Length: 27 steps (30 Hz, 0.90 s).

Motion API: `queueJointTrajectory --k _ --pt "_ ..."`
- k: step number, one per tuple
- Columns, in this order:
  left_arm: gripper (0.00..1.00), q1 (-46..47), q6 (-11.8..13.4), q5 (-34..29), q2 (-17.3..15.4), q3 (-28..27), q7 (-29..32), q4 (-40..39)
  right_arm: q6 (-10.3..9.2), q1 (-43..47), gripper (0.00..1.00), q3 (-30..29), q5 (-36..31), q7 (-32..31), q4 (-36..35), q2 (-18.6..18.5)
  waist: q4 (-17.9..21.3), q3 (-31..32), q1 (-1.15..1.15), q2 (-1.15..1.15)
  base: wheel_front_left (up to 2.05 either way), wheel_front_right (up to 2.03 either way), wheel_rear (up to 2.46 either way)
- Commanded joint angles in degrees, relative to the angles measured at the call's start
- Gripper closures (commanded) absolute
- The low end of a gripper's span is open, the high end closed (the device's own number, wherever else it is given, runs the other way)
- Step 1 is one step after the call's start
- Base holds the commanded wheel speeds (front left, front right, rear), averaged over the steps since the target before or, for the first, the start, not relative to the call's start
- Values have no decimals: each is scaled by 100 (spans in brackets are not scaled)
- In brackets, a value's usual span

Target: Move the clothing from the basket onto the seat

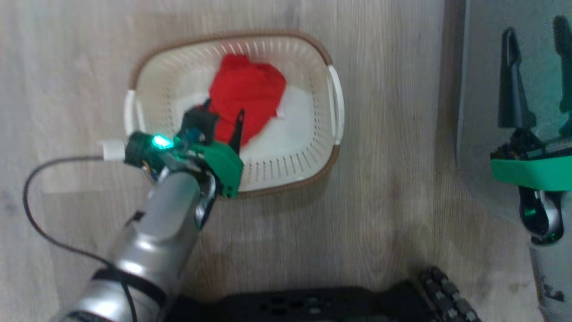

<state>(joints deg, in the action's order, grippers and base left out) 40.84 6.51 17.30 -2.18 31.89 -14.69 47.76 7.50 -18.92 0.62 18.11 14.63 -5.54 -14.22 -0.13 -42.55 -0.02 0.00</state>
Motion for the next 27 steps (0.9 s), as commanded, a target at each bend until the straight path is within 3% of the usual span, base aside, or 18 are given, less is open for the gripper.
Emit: queueJointTrajectory --k 1,9,14,27 --pt "0 123 -39 -2 -70 -95 -31 151 -1 13 0 176 -59 37 -320 2 367 -704 2 0 0 0 0" --pt "0 1186 -147 -149 -77 -209 -31 1461 -1 -168 0 252 -118 37 -943 182 706 -1428 2 0 0 0 0" --pt "0 1726 -80 -184 -98 -223 -31 2253 -1 -78 0 335 -222 37 -1117 282 800 -1620 2 0 0 0 0" --pt "0 2233 154 -188 -243 -119 641 2606 -1 173 0 518 -223 37 -1362 380 1071 -1779 2 0 0 0 0"
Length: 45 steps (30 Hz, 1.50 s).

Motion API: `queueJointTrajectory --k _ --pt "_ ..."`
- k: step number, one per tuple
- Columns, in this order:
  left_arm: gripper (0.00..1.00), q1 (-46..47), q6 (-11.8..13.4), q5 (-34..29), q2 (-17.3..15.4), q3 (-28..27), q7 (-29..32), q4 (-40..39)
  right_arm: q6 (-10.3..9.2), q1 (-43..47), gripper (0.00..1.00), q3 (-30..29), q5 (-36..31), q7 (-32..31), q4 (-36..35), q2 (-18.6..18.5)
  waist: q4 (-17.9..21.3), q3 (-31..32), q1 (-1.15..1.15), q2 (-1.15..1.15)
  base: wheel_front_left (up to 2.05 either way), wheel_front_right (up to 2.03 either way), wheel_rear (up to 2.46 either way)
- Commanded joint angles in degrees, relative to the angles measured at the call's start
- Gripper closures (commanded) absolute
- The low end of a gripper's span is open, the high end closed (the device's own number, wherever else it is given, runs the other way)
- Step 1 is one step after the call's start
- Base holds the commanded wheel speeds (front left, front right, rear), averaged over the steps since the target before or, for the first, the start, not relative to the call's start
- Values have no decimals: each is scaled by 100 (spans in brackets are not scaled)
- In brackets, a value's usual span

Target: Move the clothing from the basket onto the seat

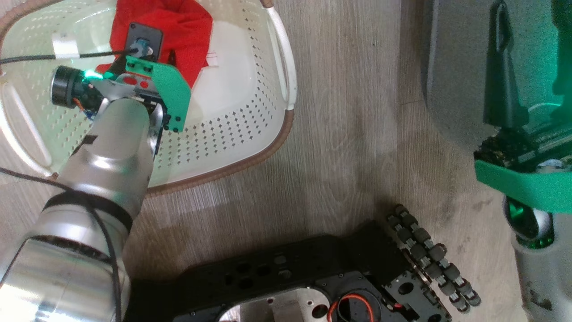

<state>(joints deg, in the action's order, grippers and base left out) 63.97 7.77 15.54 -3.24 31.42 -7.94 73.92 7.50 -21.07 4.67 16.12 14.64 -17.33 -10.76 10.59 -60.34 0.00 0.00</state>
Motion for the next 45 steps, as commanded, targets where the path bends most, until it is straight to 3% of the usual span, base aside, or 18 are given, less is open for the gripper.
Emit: queueJointTrajectory --k 1,9,14,15,16,17,33,45 --pt "0 -65 31 -17 -132 -51 41 -7 -1 413 0 113 -25 36 -205 30 5 -10 0 0 0 0 0" --pt "0 -99 -210 -203 -133 315 981 1 -1 551 0 109 -58 36 -348 -16 -6 -106 0 0 0 0 0" --pt "0 -161 -269 -160 -119 365 1237 2 -1 608 0 99 -79 36 -381 -31 -26 -125 0 0 0 0 0" --pt "22 -173 -285 -131 -114 356 1271 2 -1 612 0 99 -82 36 -383 -35 -30 -128 0 0 0 0 0" --pt "88 -182 -299 -100 -107 344 1285 2 -1 613 0 98 -85 36 -385 -38 -35 -130 0 0 0 0 0" --pt "100 -182 -314 -75 -98 336 1259 2 -1 608 0 96 -87 36 -386 -39 -40 -131 0 0 0 0 0" --pt "100 -324 -441 10 -24 518 751 3 -1 -42 0 163 -154 36 -207 -105 -229 289 0 0 0 0 0" --pt "100 -1038 -562 474 33 510 -157 -98 -1 -154 0 255 -193 36 193 -196 -657 1723 0 0 0 0 0"
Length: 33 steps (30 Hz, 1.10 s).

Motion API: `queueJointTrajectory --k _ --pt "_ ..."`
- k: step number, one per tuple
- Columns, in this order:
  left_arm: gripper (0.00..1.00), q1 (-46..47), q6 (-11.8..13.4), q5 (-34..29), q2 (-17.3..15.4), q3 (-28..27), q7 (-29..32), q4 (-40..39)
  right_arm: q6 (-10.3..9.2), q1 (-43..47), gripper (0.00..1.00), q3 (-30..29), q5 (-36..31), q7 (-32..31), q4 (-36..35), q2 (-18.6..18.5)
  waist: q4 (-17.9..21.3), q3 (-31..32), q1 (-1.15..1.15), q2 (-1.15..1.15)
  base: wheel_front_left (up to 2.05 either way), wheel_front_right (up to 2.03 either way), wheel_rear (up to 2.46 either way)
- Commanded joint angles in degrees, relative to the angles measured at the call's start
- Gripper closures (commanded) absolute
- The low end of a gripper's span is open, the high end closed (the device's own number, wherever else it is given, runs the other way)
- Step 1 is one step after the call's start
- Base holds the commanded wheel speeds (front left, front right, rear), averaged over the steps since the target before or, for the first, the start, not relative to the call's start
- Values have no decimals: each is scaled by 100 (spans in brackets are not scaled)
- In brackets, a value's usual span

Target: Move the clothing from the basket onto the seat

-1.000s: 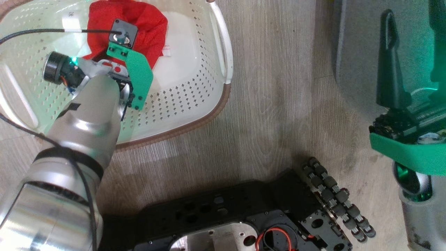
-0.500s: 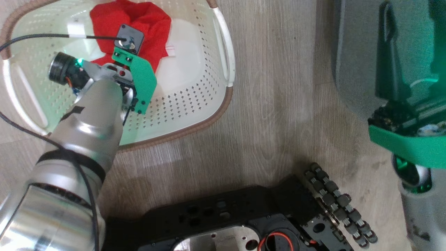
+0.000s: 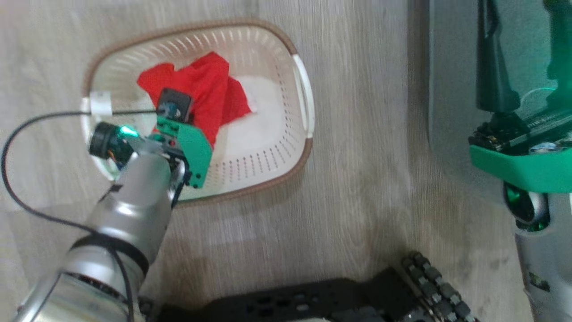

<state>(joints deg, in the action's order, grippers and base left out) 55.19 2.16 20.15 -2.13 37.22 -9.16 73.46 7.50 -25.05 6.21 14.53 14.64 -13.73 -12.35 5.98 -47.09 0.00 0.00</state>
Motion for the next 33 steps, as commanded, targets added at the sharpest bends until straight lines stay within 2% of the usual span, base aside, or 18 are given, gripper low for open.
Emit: queueJointTrajectory --k 1,10,13,23,33 --pt "100 -244 -8 69 -78 -43 -103 -99 -1 265 0 117 -34 36 -117 -47 -247 552 0 0 0 0 0" --pt "100 -825 111 529 -76 14 -565 -485 -1 483 0 188 18 36 237 -21 -526 1759 0 0 0 0 0" --pt "100 -987 208 567 -76 -151 -580 -937 -1 594 0 191 45 36 350 2 -594 2110 0 0 0 0 0" --pt "100 -1947 450 -106 -351 -1037 -583 -3086 -1 962 0 194 92 36 633 189 -701 2948 0 0 0 0 0" --pt "100 -2924 350 -869 -331 -1968 -584 -5075 -1 1291 0 163 106 36 826 295 -759 3644 0 0 0 0 0"
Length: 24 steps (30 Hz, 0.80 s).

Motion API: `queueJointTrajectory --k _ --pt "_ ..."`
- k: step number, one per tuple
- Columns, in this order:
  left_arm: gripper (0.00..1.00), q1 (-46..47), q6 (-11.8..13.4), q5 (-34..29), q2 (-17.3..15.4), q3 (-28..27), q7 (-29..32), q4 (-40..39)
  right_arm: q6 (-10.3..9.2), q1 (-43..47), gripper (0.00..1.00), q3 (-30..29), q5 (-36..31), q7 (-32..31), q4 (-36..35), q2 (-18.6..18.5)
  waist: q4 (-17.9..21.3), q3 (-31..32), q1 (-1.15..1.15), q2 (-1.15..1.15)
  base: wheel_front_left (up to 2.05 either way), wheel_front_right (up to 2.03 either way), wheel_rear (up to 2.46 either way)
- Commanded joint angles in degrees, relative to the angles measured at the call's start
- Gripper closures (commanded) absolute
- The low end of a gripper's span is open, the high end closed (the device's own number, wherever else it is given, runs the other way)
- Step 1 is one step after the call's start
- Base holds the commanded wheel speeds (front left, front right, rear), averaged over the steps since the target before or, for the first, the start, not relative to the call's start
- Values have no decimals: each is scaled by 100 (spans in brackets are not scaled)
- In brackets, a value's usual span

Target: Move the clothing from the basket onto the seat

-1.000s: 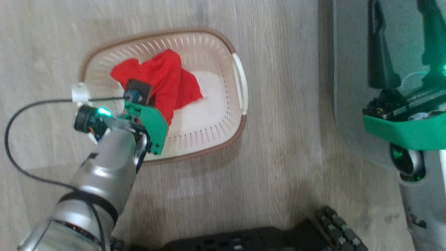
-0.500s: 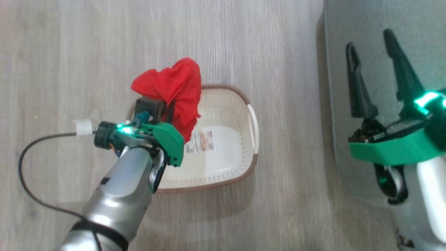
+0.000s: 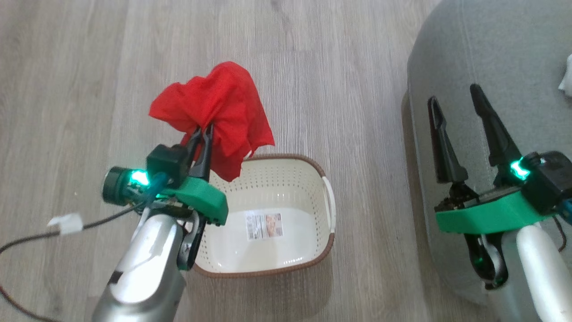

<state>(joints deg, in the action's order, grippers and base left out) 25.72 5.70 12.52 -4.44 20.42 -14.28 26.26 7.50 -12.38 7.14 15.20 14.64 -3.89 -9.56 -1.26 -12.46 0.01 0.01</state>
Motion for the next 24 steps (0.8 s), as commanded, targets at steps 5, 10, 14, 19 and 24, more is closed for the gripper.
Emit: queueJointTrajectory --k 5,10,14,19,24 --pt "100 -316 -95 -273 -15 -642 -72 -1083 -1 162 0 44 45 36 -110 47 -57 393 -1 -1 0 0 0" --pt "100 -691 -302 -372 80 -970 -72 -1756 -1 307 0 53 29 36 -49 82 -62 614 -1 -1 0 0 0" --pt "100 -1026 -441 -411 135 -1121 -72 -2075 -1 426 0 38 39 36 10 134 -68 776 -1 -1 0 0 0" --pt "100 -1286 -449 -367 153 -1101 -72 -2249 -1 575 0 -10 68 36 87 200 -112 840 -1 -1 0 0 0" --pt "100 -1450 -386 -291 155 -959 -72 -2273 -1 675 0 -106 122 36 215 257 -155 891 -1 -1 0 0 0"
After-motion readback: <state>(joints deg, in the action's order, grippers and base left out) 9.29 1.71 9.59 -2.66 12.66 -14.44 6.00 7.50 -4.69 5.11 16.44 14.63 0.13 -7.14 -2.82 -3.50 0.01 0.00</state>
